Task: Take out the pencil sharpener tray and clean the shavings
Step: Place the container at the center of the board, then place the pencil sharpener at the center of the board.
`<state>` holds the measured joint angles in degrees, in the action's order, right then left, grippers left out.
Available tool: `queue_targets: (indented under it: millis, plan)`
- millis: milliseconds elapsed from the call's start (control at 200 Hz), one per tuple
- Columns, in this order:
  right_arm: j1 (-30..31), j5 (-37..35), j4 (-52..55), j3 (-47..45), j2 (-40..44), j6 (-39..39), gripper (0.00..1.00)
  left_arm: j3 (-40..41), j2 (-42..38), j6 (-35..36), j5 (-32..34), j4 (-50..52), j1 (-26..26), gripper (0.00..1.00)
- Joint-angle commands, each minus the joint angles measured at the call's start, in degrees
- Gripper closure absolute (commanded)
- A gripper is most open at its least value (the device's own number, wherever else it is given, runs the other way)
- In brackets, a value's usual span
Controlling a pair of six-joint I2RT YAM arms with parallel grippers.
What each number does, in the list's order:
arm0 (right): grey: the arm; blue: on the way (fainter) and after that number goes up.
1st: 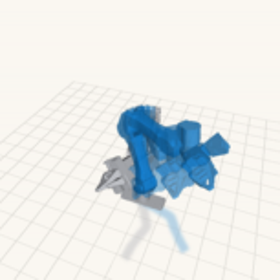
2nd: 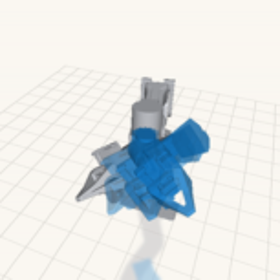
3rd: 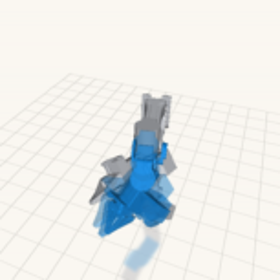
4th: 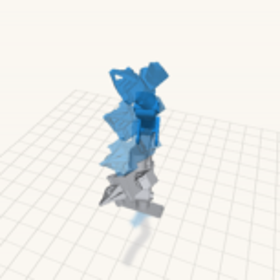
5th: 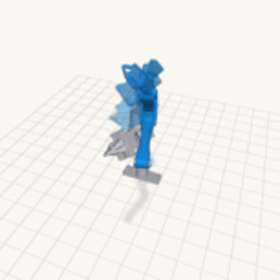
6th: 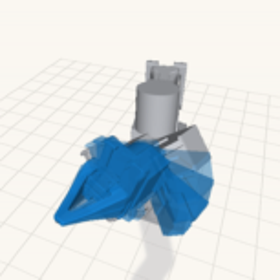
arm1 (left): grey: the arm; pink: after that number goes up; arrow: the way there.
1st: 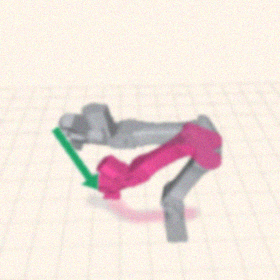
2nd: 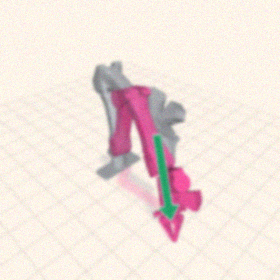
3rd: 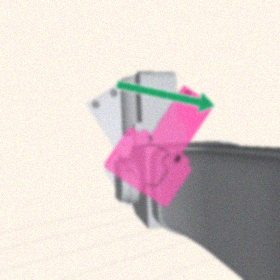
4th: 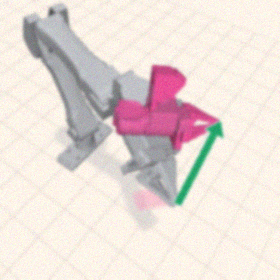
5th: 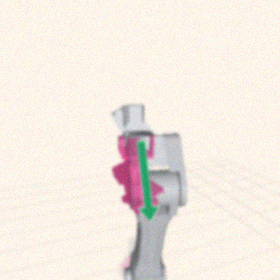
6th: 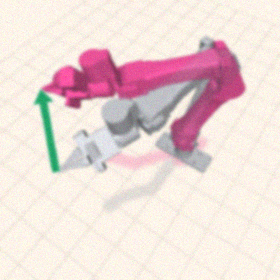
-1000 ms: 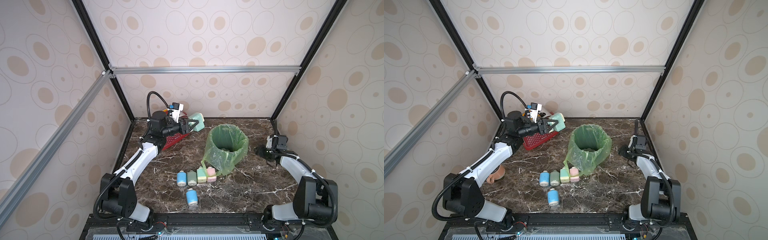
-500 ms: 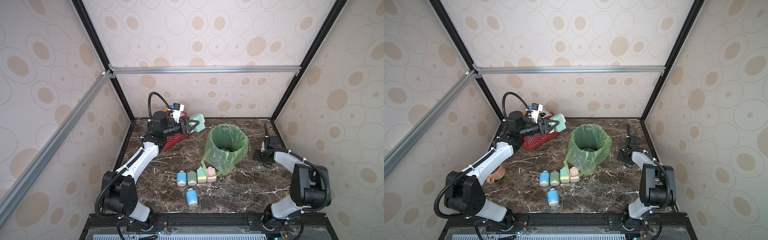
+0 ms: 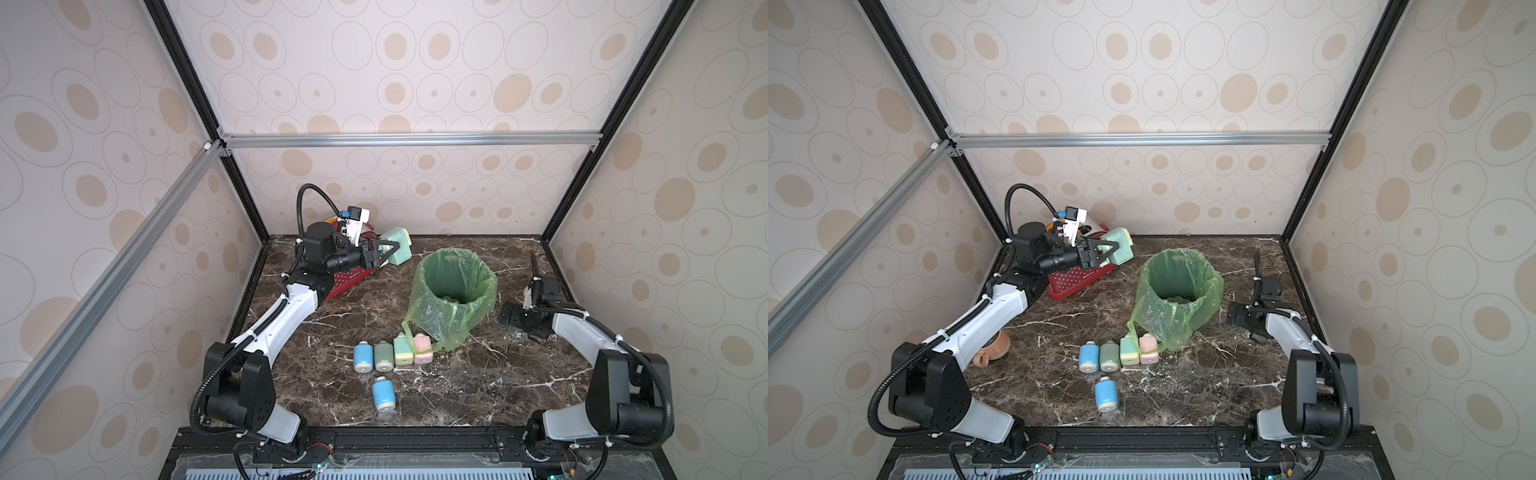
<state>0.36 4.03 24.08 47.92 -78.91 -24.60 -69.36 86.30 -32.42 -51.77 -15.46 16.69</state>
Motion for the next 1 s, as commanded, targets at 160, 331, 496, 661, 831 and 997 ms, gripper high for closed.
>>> queue_targets:
  millis: [160, 331, 496, 661, 831, 997]
  plan:
    - [-1.4, 17.62, 3.27, 5.16, 14.27, 3.44, 0.0, -3.47, -1.81, 3.69, -12.53, -4.17, 5.57, 0.94]
    - [-1.55, 37.0, 0.61, 11.38, 18.5, 4.31, 0.0, -4.1, -2.72, 4.39, -19.08, -4.49, 8.68, 0.94]
    - [0.77, 59.35, -7.14, 16.45, 16.09, -0.73, 0.02, -5.18, -2.46, 5.24, -26.78, -2.99, 12.06, 0.92]
    - [7.36, 66.85, -8.01, 22.21, 11.83, -3.44, 0.01, -10.46, -1.07, 20.1, -33.65, 18.12, 15.41, 0.86]
    - [13.97, 66.82, -5.12, 26.26, 9.58, -3.03, 0.02, -13.39, -0.07, 28.58, -34.87, 28.75, 16.63, 0.87]
    - [18.45, 66.76, -6.2, 25.37, 10.73, -4.75, 0.03, -13.43, 0.05, 28.6, -34.54, 28.79, 16.85, 0.87]
